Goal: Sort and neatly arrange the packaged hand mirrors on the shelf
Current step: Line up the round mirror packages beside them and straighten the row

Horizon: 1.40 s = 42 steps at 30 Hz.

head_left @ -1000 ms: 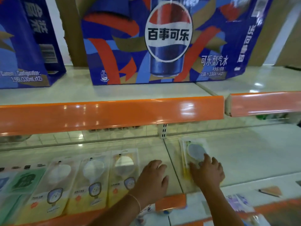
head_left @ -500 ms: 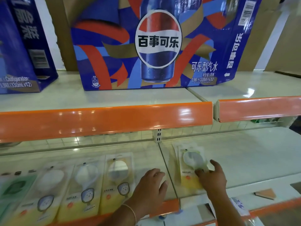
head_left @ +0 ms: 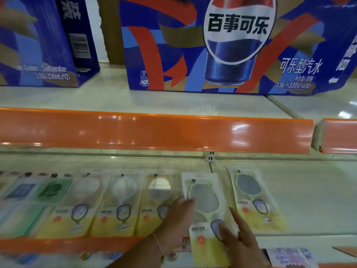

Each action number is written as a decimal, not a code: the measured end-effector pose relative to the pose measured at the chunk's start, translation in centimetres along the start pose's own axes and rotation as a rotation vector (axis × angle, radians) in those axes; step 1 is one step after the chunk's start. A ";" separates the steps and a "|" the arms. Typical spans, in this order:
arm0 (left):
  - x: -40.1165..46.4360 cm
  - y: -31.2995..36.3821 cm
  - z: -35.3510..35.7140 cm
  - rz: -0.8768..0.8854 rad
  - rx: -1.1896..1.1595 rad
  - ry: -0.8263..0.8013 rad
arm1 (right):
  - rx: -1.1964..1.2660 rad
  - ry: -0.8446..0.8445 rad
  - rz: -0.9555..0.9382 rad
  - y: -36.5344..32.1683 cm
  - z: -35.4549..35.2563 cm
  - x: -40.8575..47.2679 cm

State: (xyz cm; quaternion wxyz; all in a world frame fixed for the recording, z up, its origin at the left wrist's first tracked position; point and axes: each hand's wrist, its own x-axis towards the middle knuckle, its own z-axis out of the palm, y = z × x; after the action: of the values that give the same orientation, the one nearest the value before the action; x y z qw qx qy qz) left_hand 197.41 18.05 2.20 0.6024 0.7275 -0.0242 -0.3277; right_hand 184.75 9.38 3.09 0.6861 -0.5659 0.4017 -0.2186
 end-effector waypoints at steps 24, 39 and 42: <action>-0.2 -4.1 -17.5 0.711 0.733 0.223 | -0.303 -0.108 -0.068 1.5 14.0 -2.6; 2.1 -6.9 -14.9 0.854 1.055 0.222 | -0.434 0.172 0.006 2.2 10.1 -0.5; 2.5 -7.0 -13.2 0.828 1.148 0.207 | -0.448 0.171 0.003 2.2 7.5 1.8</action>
State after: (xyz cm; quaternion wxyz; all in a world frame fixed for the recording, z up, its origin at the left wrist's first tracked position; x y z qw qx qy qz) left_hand 203.56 30.25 -4.34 0.1985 0.8882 -0.4096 0.0629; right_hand 191.42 13.07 0.70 0.5070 -0.6829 0.4977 -0.1703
